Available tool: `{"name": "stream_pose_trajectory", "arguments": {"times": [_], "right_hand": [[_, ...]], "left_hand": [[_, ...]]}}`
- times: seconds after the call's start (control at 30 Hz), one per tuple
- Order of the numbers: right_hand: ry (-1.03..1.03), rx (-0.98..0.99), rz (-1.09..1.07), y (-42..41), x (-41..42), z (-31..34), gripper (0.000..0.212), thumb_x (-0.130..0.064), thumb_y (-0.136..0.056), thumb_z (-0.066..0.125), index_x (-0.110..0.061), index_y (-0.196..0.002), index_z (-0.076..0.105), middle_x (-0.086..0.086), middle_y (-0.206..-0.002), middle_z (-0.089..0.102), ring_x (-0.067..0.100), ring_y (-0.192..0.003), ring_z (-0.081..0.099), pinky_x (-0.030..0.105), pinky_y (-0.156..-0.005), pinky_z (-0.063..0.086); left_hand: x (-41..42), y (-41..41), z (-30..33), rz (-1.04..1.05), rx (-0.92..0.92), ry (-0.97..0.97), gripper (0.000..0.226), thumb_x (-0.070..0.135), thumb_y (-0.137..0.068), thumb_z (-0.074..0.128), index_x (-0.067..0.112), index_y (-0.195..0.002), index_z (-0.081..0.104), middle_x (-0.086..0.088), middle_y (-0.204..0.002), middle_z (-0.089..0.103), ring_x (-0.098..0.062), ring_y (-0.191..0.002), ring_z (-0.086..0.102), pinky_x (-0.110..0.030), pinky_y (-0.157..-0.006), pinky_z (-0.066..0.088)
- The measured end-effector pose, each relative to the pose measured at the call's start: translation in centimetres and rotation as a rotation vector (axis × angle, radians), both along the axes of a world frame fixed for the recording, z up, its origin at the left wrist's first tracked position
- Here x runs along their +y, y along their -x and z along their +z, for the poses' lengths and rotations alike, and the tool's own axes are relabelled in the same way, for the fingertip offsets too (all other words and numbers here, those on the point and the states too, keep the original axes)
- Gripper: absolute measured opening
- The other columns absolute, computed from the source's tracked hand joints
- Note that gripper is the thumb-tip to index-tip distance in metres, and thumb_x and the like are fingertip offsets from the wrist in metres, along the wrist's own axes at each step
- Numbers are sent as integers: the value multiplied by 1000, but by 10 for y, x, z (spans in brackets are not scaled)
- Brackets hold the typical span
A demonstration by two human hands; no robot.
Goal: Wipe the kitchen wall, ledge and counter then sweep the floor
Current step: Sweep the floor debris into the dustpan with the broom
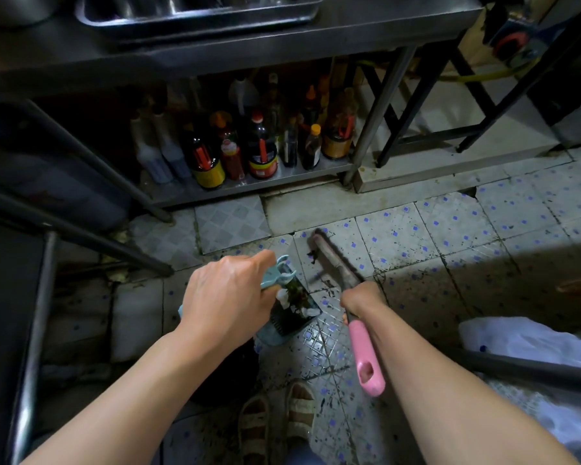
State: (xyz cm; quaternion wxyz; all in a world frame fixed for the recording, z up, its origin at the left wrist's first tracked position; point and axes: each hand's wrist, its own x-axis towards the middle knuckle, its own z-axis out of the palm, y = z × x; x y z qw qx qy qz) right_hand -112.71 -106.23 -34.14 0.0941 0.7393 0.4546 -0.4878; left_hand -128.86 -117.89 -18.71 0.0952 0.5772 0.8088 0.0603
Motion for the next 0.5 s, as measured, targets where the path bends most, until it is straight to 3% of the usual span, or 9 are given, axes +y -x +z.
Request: {"name": "stream_pose_trajectory", "arguments": {"times": [0.13, 0.27, 0.4, 0.5], "right_hand": [[-3, -36, 87, 8, 15, -6, 41, -6, -88, 55, 3, -127, 46, 19, -112, 60, 29, -81, 66, 29, -50, 53], [-5, -82, 192, 11, 14, -14, 37, -6, -89, 53, 2, -125, 51, 20, -116, 61, 30, -97, 66, 33, -75, 55], [-24, -131, 231, 2, -2, -12, 35, -9, -90, 54, 3, -123, 53, 19, -126, 57, 30, -112, 59, 28, -84, 47], [-10, -148, 214, -6, -15, -6, 38, -11, -89, 55, 2, -124, 53, 19, -127, 57, 30, -112, 59, 29, -85, 48]], "left_hand": [[8, 4, -3, 24, 23, 16, 31, 44, -84, 58, 28, -111, 54, 1, -91, 69, -30, -88, 62, -31, -63, 38], [16, 3, -6, 29, 51, 29, 31, 45, -86, 54, 29, -113, 52, 3, -93, 67, -27, -89, 61, -30, -63, 33], [14, 2, -7, 34, 52, 50, 33, 45, -87, 54, 30, -116, 50, 3, -95, 67, -27, -90, 61, -29, -64, 33], [11, 0, -7, 23, 42, 41, 32, 43, -87, 55, 28, -115, 51, 2, -94, 68, -28, -89, 62, -30, -64, 34]]}}
